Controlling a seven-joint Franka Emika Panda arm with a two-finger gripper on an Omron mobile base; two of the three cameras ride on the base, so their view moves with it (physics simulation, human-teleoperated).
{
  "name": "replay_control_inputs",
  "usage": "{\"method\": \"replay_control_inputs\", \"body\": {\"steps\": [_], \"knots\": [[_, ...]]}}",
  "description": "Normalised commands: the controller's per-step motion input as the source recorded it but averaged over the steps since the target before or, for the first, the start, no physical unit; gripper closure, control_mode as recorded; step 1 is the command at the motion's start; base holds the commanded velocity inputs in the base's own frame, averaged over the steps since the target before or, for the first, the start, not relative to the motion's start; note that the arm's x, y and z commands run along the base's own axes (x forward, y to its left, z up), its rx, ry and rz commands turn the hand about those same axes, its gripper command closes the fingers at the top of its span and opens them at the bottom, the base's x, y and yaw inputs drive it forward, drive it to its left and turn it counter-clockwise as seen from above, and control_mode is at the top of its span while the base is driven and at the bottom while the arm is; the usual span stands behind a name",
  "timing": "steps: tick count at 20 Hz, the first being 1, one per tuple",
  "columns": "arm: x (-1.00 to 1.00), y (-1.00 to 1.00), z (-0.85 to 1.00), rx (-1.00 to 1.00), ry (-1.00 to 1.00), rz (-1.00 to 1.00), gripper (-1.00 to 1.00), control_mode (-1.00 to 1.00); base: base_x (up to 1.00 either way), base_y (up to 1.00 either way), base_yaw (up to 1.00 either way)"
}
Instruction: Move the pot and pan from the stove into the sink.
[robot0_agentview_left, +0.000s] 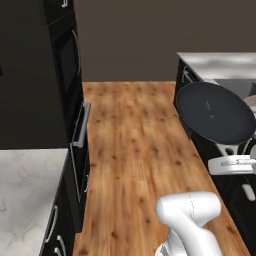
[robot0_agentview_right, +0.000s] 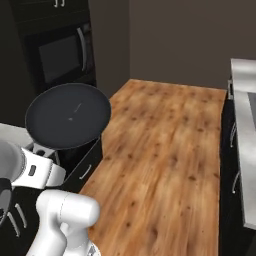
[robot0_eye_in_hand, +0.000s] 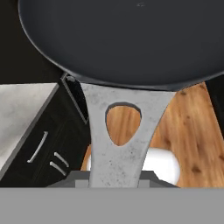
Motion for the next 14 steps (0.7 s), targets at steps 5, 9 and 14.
{"method": "replay_control_inputs", "body": {"steps": [5,9,14], "knots": [[0.0,0.0,0.0,0.0,0.0,0.0,1.0,1.0,0.93,0.22,-0.01],[0.0,0.0,0.0,0.0,0.0,0.0,1.0,1.0,0.98,0.24,-0.02],[0.0,0.0,0.0,0.0,0.0,0.0,1.0,1.0,1.0,0.24,-0.02]]}}
